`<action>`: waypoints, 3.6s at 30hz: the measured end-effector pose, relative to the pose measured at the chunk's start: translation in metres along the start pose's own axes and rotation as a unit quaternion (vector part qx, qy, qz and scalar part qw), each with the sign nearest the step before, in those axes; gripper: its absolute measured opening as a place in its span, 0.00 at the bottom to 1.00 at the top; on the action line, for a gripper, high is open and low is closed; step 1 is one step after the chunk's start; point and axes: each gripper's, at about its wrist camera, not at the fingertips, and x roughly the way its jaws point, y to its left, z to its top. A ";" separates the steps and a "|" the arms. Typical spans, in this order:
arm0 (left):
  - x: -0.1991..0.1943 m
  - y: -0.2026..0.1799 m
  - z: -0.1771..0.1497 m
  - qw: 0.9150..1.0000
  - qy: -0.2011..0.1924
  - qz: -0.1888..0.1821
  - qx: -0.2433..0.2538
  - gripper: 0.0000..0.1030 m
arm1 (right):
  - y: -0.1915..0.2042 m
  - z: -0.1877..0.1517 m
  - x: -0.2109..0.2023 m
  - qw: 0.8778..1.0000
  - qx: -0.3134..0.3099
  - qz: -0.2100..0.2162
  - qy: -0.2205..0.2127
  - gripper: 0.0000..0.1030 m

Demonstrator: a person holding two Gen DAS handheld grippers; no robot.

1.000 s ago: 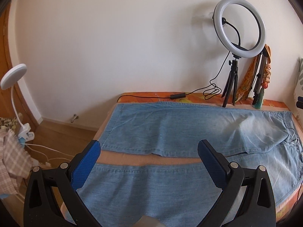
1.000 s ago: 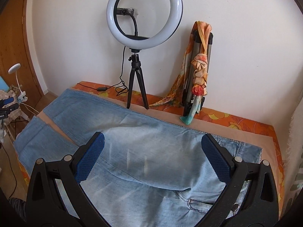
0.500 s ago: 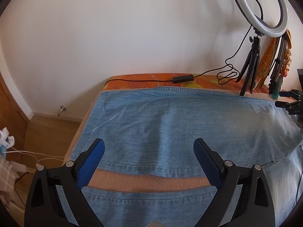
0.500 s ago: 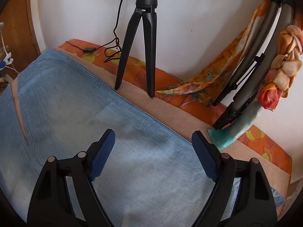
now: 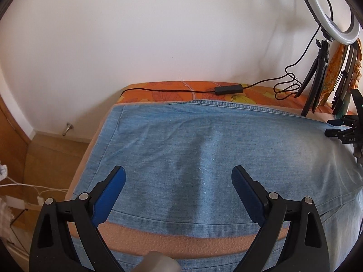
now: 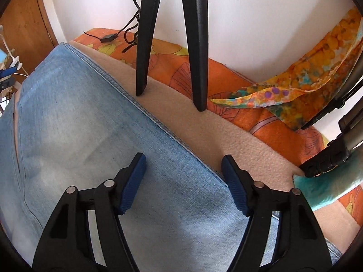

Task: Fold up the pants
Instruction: 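Lower both tools onto the jeans leg and close the right tool on its seam, then hold the seam with the right tool while the left tool grasps the leg hem, then lift the jeans leg with both tools and fold it over the other leg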

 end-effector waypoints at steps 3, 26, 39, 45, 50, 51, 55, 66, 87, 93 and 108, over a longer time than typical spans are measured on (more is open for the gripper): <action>0.006 0.013 0.007 0.999 0.004 -0.009 -0.037 0.91 | 0.003 -0.002 -0.006 1.000 0.000 -0.001 -0.001 0.27; 0.071 0.064 0.038 0.972 0.069 -0.047 -0.220 0.91 | 0.127 -0.047 -0.106 0.990 -0.106 -0.064 -0.064 0.05; 0.106 0.085 0.034 0.966 0.061 -0.036 -0.248 0.33 | 0.130 -0.055 -0.105 0.990 -0.109 -0.066 -0.056 0.05; 0.070 0.113 0.032 0.959 -0.008 -0.092 -0.269 0.08 | 0.133 -0.050 -0.116 0.989 -0.102 -0.081 -0.062 0.05; 0.021 0.126 0.029 0.957 -0.041 -0.119 -0.263 0.06 | 0.145 -0.048 -0.144 0.988 -0.099 -0.090 -0.073 0.05; 0.010 0.128 0.027 0.956 -0.046 -0.122 -0.262 0.06 | 0.150 -0.048 -0.152 0.988 -0.100 -0.093 -0.075 0.05; -0.034 0.134 0.013 0.955 -0.063 -0.135 -0.257 0.06 | 0.166 -0.058 -0.188 0.987 -0.102 -0.096 -0.082 0.05; -0.116 0.152 -0.059 0.950 -0.073 -0.150 -0.263 0.06 | 0.234 -0.123 -0.260 0.986 -0.125 -0.079 -0.081 0.05; -0.133 0.164 -0.245 0.923 -0.059 -0.160 -0.345 0.08 | 0.317 -0.265 -0.238 0.995 -0.099 -0.027 -0.016 0.04; -0.131 0.173 -0.246 0.917 -0.049 -0.130 -0.375 0.50 | 0.322 -0.274 -0.232 0.995 -0.096 -0.033 -0.009 0.04; -0.147 0.210 -0.224 0.917 -0.118 -0.088 -0.371 0.05 | 0.327 -0.265 -0.230 0.994 -0.097 -0.056 -0.019 0.05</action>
